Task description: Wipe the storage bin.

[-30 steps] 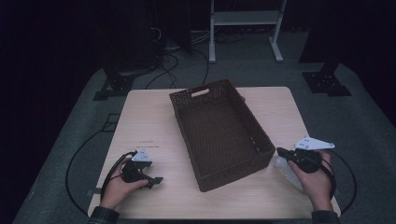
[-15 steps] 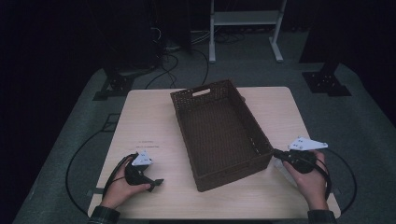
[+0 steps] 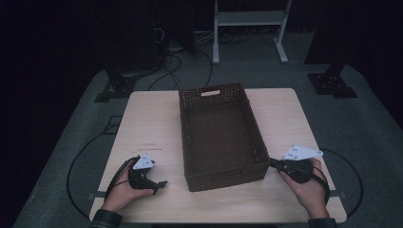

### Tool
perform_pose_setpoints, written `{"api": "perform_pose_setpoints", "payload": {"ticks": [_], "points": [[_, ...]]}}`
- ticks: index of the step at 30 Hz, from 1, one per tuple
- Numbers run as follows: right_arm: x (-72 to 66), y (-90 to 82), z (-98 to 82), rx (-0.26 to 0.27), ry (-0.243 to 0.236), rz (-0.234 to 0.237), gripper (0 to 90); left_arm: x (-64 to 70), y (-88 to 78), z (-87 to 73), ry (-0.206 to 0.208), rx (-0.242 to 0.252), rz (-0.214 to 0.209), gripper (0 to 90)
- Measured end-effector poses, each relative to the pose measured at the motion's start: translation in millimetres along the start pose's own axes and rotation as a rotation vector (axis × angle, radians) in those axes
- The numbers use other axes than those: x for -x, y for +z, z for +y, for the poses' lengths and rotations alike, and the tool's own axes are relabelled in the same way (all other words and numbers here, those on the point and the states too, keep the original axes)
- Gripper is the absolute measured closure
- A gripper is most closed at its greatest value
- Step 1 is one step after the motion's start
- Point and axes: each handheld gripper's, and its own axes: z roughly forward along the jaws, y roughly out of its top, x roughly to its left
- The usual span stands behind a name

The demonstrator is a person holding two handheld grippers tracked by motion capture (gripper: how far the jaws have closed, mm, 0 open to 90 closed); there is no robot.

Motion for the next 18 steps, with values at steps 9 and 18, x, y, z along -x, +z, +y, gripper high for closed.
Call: {"api": "perform_pose_setpoints", "payload": {"ticks": [9,18], "points": [[-22.5,7.7,8.8,-0.012,-0.057,0.051,89.6,-0.1,0.0,0.0,0.0,0.0,0.0,0.0],[-30.4,11.5,12.4,-0.014,-0.084,0.069,88.7,-0.1,-0.1,0.0,0.002,-0.001,0.0,0.0]]}}
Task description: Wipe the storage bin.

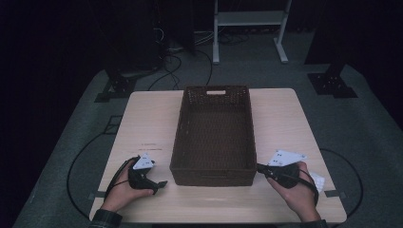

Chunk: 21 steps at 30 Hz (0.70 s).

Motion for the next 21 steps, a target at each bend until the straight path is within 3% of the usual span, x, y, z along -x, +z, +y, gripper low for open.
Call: {"api": "perform_pose_setpoints", "payload": {"ticks": [4,8,10,21], "points": [[5.0,-0.3,-7.0,-0.011,0.037,-0.016,84.8,-0.2,-0.1,0.0,0.001,-0.001,-0.001,0.0],[8.9,-0.3,-18.9,-0.03,0.085,-0.026,72.7,-0.2,-0.1,-0.1,0.002,-0.001,-0.001,0.0],[8.7,-0.4,-25.0,-0.035,0.09,-0.037,67.7,-0.2,-0.1,-0.1,0.002,0.0,-0.001,0.0],[-0.3,13.2,-48.5,-0.102,0.102,-0.001,40.2,-0.2,-0.1,-0.1,0.001,0.0,-0.001,0.0]]}}
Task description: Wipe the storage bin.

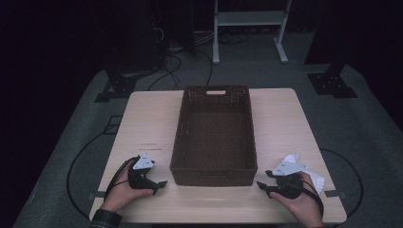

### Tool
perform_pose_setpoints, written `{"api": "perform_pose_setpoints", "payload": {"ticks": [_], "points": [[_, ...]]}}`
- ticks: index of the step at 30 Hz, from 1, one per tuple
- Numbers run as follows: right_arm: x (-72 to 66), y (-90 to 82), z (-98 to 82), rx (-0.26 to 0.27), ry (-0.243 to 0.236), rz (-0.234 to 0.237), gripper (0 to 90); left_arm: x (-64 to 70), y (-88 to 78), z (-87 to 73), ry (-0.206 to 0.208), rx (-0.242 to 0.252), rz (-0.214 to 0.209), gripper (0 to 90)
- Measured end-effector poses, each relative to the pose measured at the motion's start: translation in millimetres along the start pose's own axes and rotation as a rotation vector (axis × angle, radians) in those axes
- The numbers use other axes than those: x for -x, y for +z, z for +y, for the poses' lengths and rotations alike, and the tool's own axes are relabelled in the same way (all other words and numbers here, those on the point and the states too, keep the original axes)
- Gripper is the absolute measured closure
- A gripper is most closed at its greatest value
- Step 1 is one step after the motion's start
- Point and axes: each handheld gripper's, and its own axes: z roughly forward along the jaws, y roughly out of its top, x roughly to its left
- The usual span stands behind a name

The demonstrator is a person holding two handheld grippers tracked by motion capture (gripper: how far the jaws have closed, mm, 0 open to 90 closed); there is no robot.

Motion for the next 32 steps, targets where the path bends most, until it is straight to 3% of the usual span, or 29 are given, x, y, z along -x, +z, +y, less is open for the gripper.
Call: {"api": "perform_pose_setpoints", "payload": {"ticks": [5,10,16,32], "points": [[-0.3,9.1,-5.8,-0.029,-0.018,0.0,30.1,0.0,0.0,0.0,0.0,0.0,0.0,0.0],[0.2,14.2,-8.0,-0.046,-0.032,0.003,26.2,0.0,0.0,0.0,0.0,0.0,0.0,0.0],[3.2,21.8,-13.7,-0.091,-0.015,0.018,24.7,0.0,0.0,0.0,0.0,0.0,0.0,0.0],[3.5,23.4,-16.1,-0.072,-0.015,0.024,23.4,-0.1,0.0,0.0,0.001,0.0,0.0,0.0]]}}
